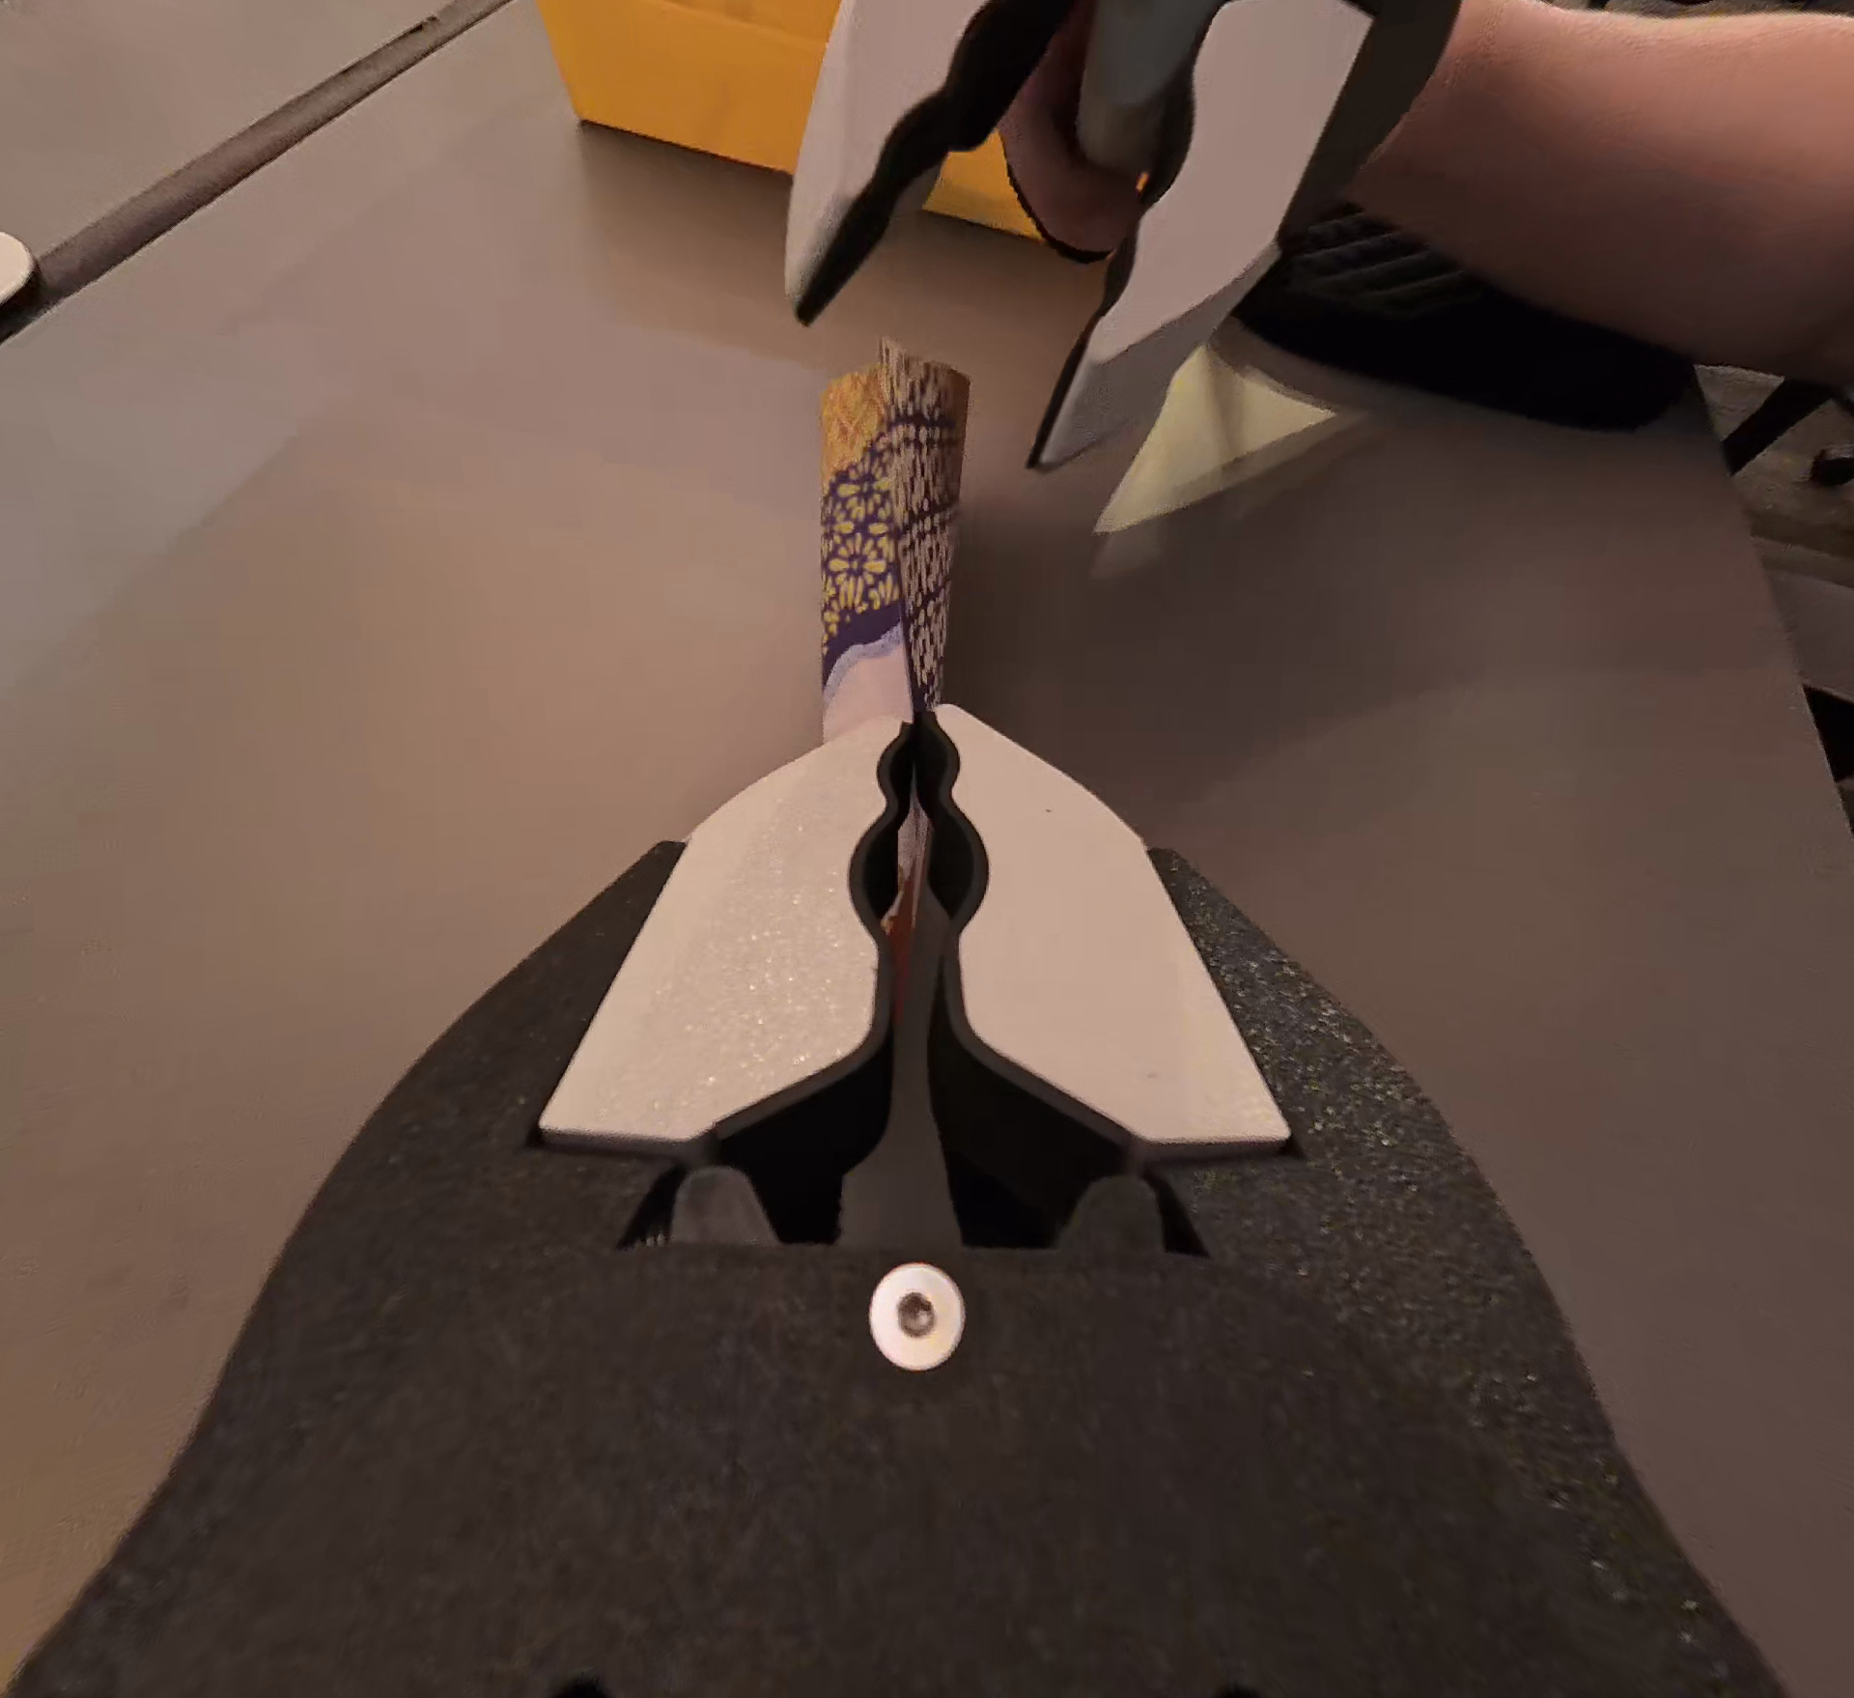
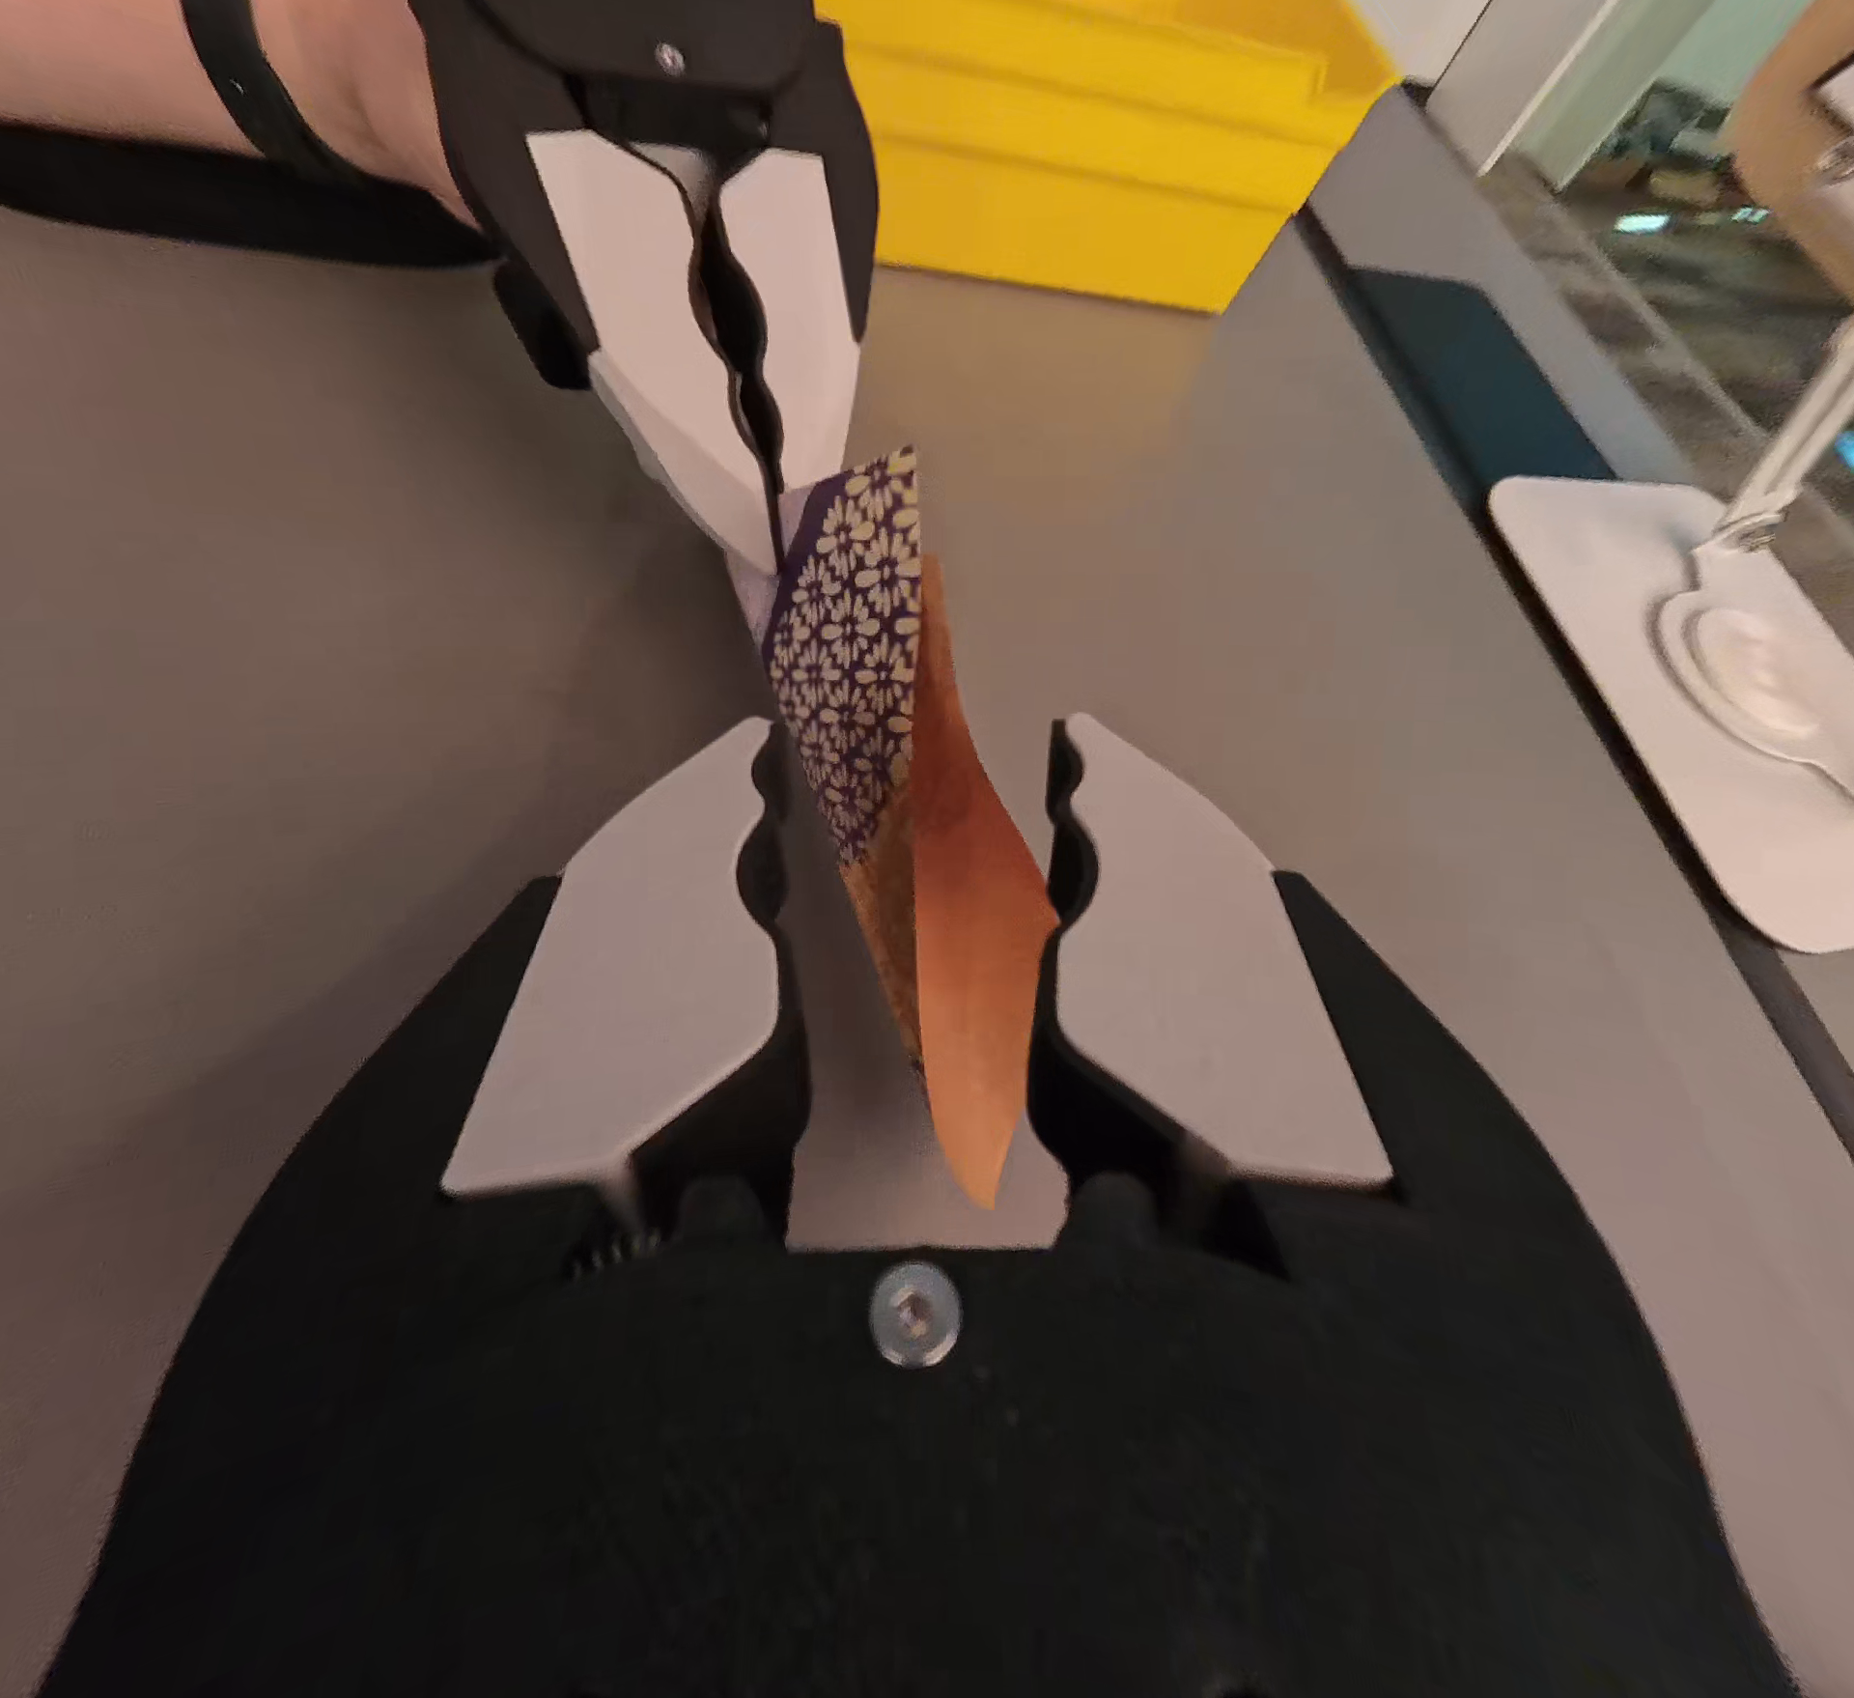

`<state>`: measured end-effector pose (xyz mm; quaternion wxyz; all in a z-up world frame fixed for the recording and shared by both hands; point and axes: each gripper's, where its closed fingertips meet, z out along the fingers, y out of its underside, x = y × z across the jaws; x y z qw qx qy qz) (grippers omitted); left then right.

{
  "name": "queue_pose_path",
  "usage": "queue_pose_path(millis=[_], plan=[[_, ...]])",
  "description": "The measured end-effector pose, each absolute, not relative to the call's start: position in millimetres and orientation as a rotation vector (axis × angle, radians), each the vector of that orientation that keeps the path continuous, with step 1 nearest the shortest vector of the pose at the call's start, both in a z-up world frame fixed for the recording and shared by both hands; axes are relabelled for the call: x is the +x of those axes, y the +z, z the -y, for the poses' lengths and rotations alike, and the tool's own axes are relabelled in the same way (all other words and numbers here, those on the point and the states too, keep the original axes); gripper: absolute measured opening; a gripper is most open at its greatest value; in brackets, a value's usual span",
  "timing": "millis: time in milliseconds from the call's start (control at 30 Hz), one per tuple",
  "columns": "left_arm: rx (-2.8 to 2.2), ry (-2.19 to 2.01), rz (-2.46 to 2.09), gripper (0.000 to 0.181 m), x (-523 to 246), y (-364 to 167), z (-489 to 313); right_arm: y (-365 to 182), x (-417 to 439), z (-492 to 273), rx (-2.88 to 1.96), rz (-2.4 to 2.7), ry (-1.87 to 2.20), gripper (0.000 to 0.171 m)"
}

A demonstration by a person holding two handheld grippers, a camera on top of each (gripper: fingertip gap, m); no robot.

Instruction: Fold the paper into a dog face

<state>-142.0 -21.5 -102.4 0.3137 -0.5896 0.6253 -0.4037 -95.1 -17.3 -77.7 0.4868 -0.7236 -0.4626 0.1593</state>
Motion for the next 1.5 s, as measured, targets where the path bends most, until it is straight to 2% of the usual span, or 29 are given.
queue_pose_path(millis=[133,167,200,267,367,500,633,733,767,867,933,1100,1200,1267,1400,1500], plan=[[-1.555,-1.061,-1.645,0.0,-143,-103,20,-86,-104,16,-1.818,1.186,0.461,0.022],[-1.547,-1.063,-1.654,0.0,-143,-103,21,-86,-106,18,-1.813,1.212,0.485,0.008],[-1.54,-1.061,-1.662,0.0,-143,-103,22,-85,-107,19,-1.81,1.231,0.509,0.001],[-1.524,-1.036,-1.67,0.0,-143,-102,22,-83,-109,20,-1.819,1.246,0.559,0.001],[-1.508,-0.953,-1.651,0.025,-140,-93,14,-75,-111,21,-1.837,1.274,0.607,0.001],[-1.422,-0.931,-1.649,0.039,-129,-53,13,-52,-114,20,-1.804,1.328,0.623,0.001],[-1.346,-0.905,-1.724,0.032,-121,-18,16,-16,-112,21,-1.714,1.39,0.593,0.001],[-1.307,-0.899,-1.779,0.017,-116,-3,18,8,-108,21,-1.659,1.434,0.55,0.001],[-1.286,-0.897,-1.776,0.006,-114,3,17,15,-108,22,-1.638,1.443,0.55,0.001],[-1.265,-0.89,-1.733,0.0,-107,20,11,31,-102,18,-1.604,1.416,0.507,0.008],[-1.26,-0.898,-1.689,0.0,-105,31,8,45,-95,9,-1.579,1.31,0.454,0.027],[-1.258,-0.994,-1.611,0.0,-110,45,12,78,-93,16,-1.429,1.209,0.349,0.027],[-1.242,-0.983,-1.65,0.0,-113,42,21,79,-97,16,-1.45,1.211,0.292,0.032],[-1.213,-0.961,-1.665,0.0,-114,44,27,73,-101,20,-1.47,1.249,0.287,0.03],[-1.199,-0.967,-1.676,0.0,-115,49,38,71,-109,27,-1.475,1.284,0.332,0.009],[-1.197,-0.962,-1.675,0.0,-115,49,40,72,-112,33,-1.473,1.307,0.348,0.001]])
